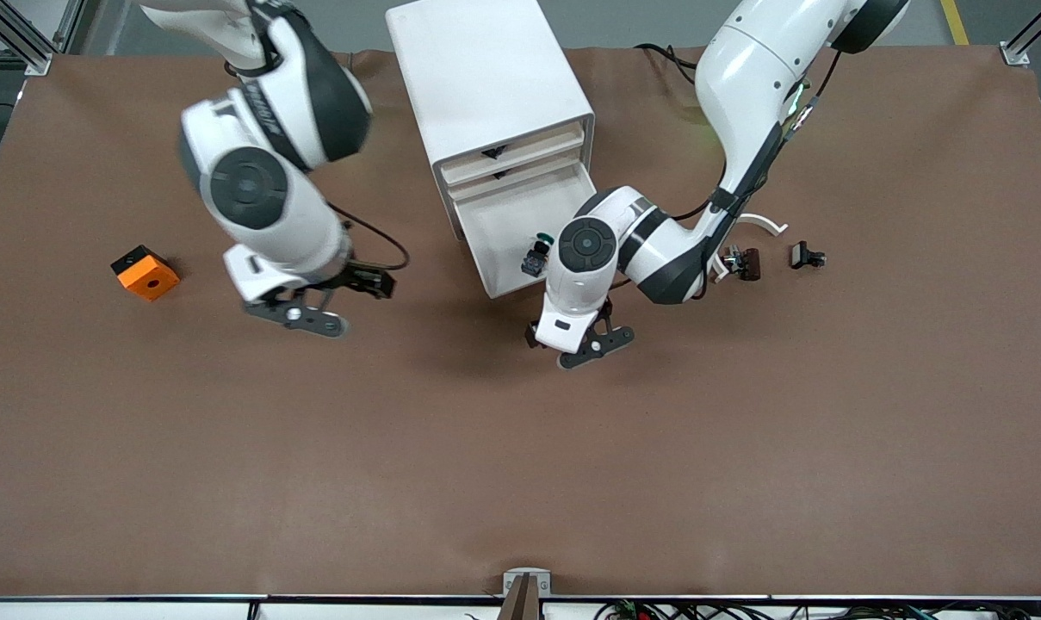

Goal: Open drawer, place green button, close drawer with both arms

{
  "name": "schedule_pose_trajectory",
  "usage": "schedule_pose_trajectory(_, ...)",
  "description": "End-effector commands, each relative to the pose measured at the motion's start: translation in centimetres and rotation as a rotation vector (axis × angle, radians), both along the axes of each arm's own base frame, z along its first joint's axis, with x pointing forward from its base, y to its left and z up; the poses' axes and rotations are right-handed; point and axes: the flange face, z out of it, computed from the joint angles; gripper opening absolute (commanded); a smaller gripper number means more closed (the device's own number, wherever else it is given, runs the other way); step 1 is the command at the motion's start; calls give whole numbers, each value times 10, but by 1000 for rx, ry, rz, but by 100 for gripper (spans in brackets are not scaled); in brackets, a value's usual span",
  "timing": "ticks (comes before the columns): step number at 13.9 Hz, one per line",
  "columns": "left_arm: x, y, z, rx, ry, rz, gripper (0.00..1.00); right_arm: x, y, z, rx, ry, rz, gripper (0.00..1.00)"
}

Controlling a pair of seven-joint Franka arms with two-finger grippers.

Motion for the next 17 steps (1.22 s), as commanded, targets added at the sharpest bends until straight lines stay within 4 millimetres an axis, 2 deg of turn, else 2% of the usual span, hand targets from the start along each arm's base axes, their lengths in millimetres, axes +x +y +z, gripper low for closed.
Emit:
schedule_pose_trajectory(1, -14, -12, -5, -7, 8, -15, 100, -3, -57, 33, 31, 28, 75, 100)
schedule_pose_trajectory(4, -32, -27, -14, -15, 39, -15, 100, -1, -124, 59, 47, 44, 121, 100)
schedule_pose_trajectory(8, -55, -50, -24, -26, 75, -32, 100, -3, -180, 92, 64, 75, 175, 100)
schedule_pose_trajectory(13, -82, -68, -38, -23, 142, -5, 100, -15, -221, 124, 67, 80, 185, 100)
schedule_pose_trajectory(17, -108, -79, -47, -11, 260, 20, 100, -19, -253, 129, 83, 86, 162, 100)
